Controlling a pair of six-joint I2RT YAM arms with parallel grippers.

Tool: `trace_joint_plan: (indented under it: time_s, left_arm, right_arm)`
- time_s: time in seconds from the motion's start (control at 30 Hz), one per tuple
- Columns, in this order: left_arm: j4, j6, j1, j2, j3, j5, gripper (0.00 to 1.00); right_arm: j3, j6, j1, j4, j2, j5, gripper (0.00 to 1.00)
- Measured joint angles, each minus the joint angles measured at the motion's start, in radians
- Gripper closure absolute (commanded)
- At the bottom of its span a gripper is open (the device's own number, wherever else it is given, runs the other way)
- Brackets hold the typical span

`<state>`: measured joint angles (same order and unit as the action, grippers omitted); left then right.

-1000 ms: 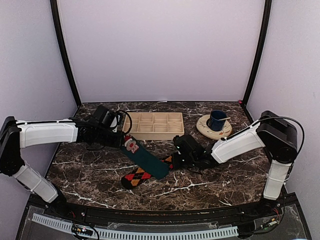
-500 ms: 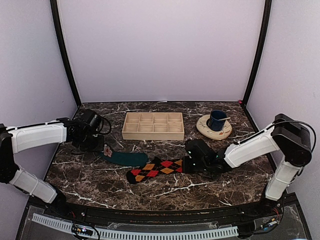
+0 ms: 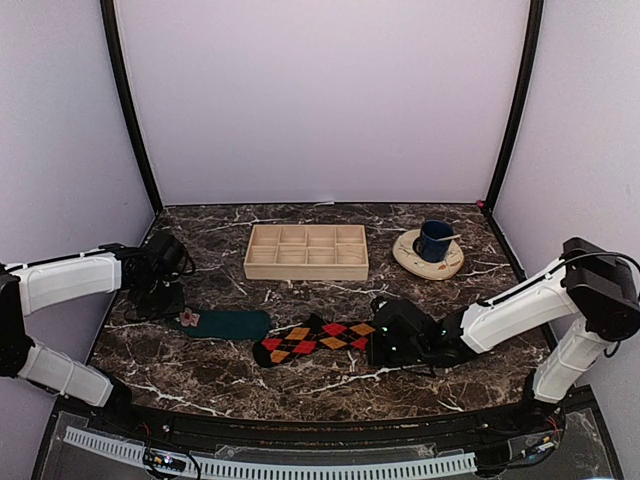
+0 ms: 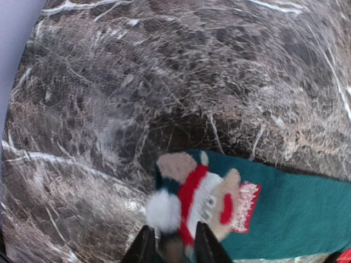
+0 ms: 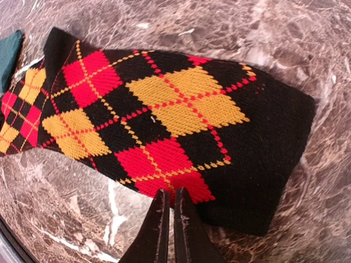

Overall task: Roll the socks
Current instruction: Move the pair of socks to the center of the board, then adjust the sock at the center of the board.

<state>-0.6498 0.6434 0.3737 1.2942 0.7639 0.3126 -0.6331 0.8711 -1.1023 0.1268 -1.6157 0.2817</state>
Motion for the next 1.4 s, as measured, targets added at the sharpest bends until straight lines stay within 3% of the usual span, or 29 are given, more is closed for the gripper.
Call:
trace_joint_plan:
  time_s: [0.17,0.33,0.43,0.57,0.7,0.87,1.03,1.13,1.4]
  left_arm:
    - [0.0,0.035,-0.005,-0.034,-0.008,-0.013,0.32]
    - [0.021,0.057,-0.005,-0.12,-0.008,-0.037,0.27]
    - [0.064,0.06,-0.005,-0.181,-0.008,-0.07,0.33]
    - [0.171,0.053,0.013,-0.257,-0.008,-0.149,0.48]
    - [0.244,0.045,0.155,-0.242,-0.008,-0.18,0.55]
    - [0.297,0.047,0.422,-0.097,-0.004,-0.191,0.59]
    - [0.298,0.041,0.607,0.103,0.052,-0.169,0.6]
    - [0.305,0.031,0.655,0.179,0.082,-0.164,0.66]
    - [0.313,0.019,0.658,0.269,0.109,-0.15,0.74]
  right_arm:
    - [-0.005,0.001,-0.033,-0.048,0.024,0.024,0.92]
    - [-0.051,-0.023,-0.046,-0.131,0.092,0.059,0.84]
    - [-0.097,-0.054,-0.046,-0.173,0.129,0.092,0.82]
    - [-0.154,-0.113,-0.034,-0.21,0.138,0.127,0.83]
    - [-0.179,-0.182,0.013,-0.215,0.124,0.111,0.83]
    - [-0.208,-0.247,0.055,-0.251,0.069,0.074,0.83]
    - [-0.213,-0.287,0.056,-0.28,0.045,0.019,0.84]
    - [-0.217,-0.299,0.056,-0.287,0.023,-0.008,0.84]
    - [-0.222,-0.318,0.064,-0.287,-0.048,-0.063,0.84]
